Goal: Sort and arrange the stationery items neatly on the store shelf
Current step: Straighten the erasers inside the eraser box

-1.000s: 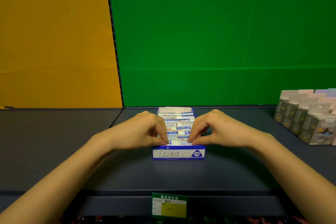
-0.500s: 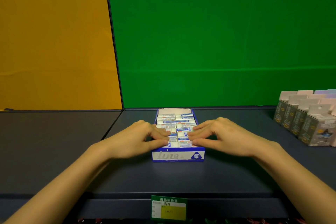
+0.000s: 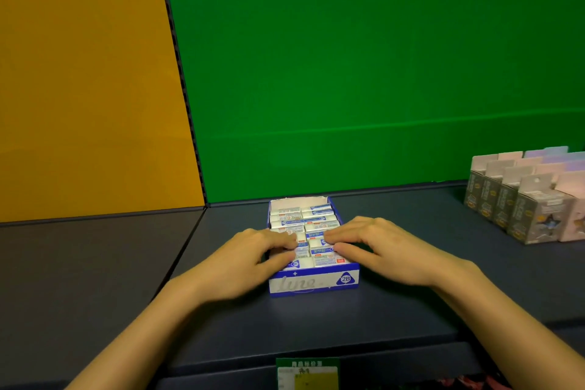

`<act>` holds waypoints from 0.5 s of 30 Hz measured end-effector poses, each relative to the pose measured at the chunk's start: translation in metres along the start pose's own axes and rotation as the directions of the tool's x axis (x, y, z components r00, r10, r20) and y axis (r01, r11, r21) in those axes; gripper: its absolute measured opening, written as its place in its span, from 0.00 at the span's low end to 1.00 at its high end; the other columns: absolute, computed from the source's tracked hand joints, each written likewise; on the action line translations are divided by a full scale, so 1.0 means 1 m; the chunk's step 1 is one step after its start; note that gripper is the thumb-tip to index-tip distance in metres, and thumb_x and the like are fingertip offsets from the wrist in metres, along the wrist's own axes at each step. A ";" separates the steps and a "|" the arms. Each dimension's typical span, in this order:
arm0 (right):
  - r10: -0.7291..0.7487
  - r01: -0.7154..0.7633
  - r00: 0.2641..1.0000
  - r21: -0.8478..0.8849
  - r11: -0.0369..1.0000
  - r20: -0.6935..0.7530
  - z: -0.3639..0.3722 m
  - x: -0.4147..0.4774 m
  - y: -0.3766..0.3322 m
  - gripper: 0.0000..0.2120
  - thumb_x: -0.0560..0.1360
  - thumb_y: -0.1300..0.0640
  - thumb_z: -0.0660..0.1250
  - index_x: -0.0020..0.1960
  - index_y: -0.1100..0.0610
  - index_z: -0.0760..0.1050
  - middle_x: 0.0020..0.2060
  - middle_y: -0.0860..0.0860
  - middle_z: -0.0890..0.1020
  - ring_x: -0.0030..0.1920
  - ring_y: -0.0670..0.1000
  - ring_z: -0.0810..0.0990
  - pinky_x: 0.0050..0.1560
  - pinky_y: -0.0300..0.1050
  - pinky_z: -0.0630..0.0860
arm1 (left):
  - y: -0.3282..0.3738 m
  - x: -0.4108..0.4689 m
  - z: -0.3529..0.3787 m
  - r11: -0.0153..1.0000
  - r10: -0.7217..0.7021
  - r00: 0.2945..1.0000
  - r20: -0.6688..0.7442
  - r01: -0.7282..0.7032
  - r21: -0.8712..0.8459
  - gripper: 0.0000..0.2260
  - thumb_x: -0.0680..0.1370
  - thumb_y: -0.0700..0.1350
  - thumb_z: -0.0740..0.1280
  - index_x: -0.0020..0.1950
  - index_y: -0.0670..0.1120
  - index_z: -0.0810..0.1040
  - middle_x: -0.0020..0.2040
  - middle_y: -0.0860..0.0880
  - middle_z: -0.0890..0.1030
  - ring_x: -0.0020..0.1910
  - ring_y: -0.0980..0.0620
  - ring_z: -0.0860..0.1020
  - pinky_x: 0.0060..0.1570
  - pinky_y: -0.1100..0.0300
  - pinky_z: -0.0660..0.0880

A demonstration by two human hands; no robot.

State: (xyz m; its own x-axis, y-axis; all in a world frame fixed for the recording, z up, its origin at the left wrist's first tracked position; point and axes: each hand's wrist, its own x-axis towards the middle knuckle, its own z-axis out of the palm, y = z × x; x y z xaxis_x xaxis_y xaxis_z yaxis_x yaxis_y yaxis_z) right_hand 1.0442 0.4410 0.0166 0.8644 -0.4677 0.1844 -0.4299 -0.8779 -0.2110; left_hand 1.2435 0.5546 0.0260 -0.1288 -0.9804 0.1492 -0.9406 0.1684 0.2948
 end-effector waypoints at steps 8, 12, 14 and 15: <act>0.103 -0.103 0.988 0.004 0.995 -0.119 -0.010 -0.023 -0.003 0.17 0.79 0.48 0.55 0.66 0.48 0.70 0.66 0.43 0.73 0.66 0.43 0.68 0.67 0.40 0.63 | 0.019 0.009 -0.003 0.952 0.069 0.986 -0.150 -0.020 0.306 0.15 0.79 0.56 0.55 0.59 0.54 0.75 0.62 0.56 0.77 0.61 0.55 0.73 0.60 0.57 0.71; 0.257 -0.272 0.928 -0.021 0.962 -0.269 -0.029 -0.080 0.006 0.15 0.78 0.46 0.56 0.63 0.45 0.72 0.61 0.40 0.77 0.63 0.42 0.72 0.64 0.45 0.70 | 0.060 0.010 0.001 0.961 0.202 0.908 -0.366 -0.113 0.252 0.19 0.75 0.58 0.52 0.55 0.54 0.77 0.55 0.56 0.81 0.55 0.53 0.78 0.50 0.57 0.73; 0.332 -0.351 0.882 0.002 0.936 -0.334 -0.036 -0.113 0.012 0.14 0.77 0.47 0.57 0.61 0.45 0.73 0.58 0.40 0.78 0.60 0.42 0.74 0.61 0.47 0.72 | 0.077 0.011 0.005 0.947 0.286 0.861 -0.421 -0.187 0.262 0.17 0.74 0.57 0.53 0.49 0.53 0.80 0.46 0.55 0.84 0.45 0.52 0.82 0.38 0.60 0.72; 0.374 -0.397 0.852 0.015 0.918 -0.366 -0.039 -0.133 0.016 0.14 0.77 0.47 0.58 0.60 0.45 0.74 0.57 0.40 0.79 0.59 0.42 0.75 0.60 0.47 0.73 | 0.088 0.014 0.009 0.942 0.310 0.850 -0.427 -0.214 0.259 0.16 0.74 0.55 0.54 0.46 0.52 0.80 0.42 0.55 0.84 0.41 0.52 0.82 0.35 0.61 0.72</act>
State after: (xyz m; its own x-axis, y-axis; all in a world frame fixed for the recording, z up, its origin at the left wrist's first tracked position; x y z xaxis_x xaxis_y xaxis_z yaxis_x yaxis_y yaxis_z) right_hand 0.9117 0.4853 0.0263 0.4802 -0.7645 0.4300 -0.7337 -0.6188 -0.2809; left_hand 1.1560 0.5550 0.0459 -0.2672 -0.7370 0.6208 -0.9397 0.3420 0.0015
